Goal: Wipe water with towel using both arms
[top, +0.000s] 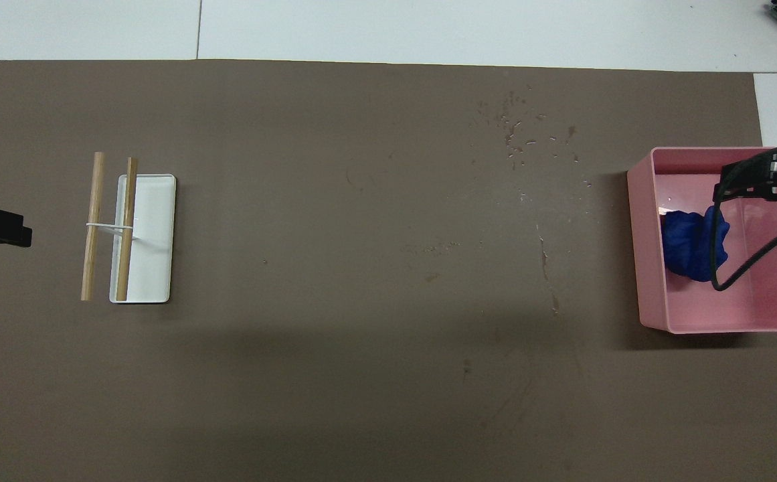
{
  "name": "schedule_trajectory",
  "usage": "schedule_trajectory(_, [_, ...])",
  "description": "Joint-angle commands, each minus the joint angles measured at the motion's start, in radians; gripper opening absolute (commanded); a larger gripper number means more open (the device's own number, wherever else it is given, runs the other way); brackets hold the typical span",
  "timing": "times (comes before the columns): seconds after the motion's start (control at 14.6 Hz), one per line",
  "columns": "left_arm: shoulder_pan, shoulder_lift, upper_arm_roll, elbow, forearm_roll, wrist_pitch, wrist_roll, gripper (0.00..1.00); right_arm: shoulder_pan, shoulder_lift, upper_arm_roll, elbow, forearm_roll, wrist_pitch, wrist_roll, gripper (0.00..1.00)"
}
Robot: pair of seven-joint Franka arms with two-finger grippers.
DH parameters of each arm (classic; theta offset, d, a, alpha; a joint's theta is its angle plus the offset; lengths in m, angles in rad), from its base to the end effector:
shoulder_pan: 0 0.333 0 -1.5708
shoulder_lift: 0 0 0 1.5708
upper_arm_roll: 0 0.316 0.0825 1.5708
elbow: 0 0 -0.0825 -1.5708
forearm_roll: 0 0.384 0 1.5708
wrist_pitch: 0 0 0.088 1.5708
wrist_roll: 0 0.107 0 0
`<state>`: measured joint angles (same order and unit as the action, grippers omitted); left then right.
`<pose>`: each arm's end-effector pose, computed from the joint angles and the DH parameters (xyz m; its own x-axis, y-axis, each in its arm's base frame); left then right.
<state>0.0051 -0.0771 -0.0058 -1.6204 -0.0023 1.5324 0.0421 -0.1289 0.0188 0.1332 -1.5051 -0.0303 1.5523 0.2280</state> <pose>0.5263 -0.0007 0.6395 0.9990 -0.0429 -0.0108 -0.0428 -0.9991 0.0023 0.5591 -0.0017 0.6435 0.9744 -0.2224 0.0341 -0.2232 -0.9746 0.0206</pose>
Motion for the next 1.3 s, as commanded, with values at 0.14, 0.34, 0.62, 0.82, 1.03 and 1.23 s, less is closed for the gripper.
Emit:
schedule_trajectory(0.14, [-0.013,-0.02,0.009,-0.018,0.001,0.008,0.01,1.0,-0.014,0.018,0.005,0.04,-0.01,-0.032,0.004,1.0])
schedule_trajectory(0.34, [-0.013,-0.02,0.009,-0.018,0.001,0.008,0.01,1.0,-0.014,0.012,0.006,0.042,-0.008,-0.05,0.002,1.0])
schedule_trajectory(0.62, [-0.013,-0.02,0.009,-0.018,0.001,0.006,0.01,1.0,-0.002,-0.017,0.003,0.039,0.003,-0.076,-0.03,1.0])
schedule_trajectory(0.82, [-0.013,-0.02,0.009,-0.018,0.001,0.008,0.01,1.0,0.084,-0.02,-0.087,0.04,0.015,-0.092,-0.039,1.0])
schedule_trajectory(1.03, [-0.013,-0.02,0.009,-0.018,0.001,0.008,0.012,1.0,0.137,-0.02,-0.142,0.039,0.024,-0.118,-0.041,1.0])
schedule_trajectory(1.23, [-0.013,-0.02,0.009,-0.016,-0.001,0.008,0.012,1.0,0.12,-0.028,-0.142,0.022,0.026,-0.118,-0.068,1.0])
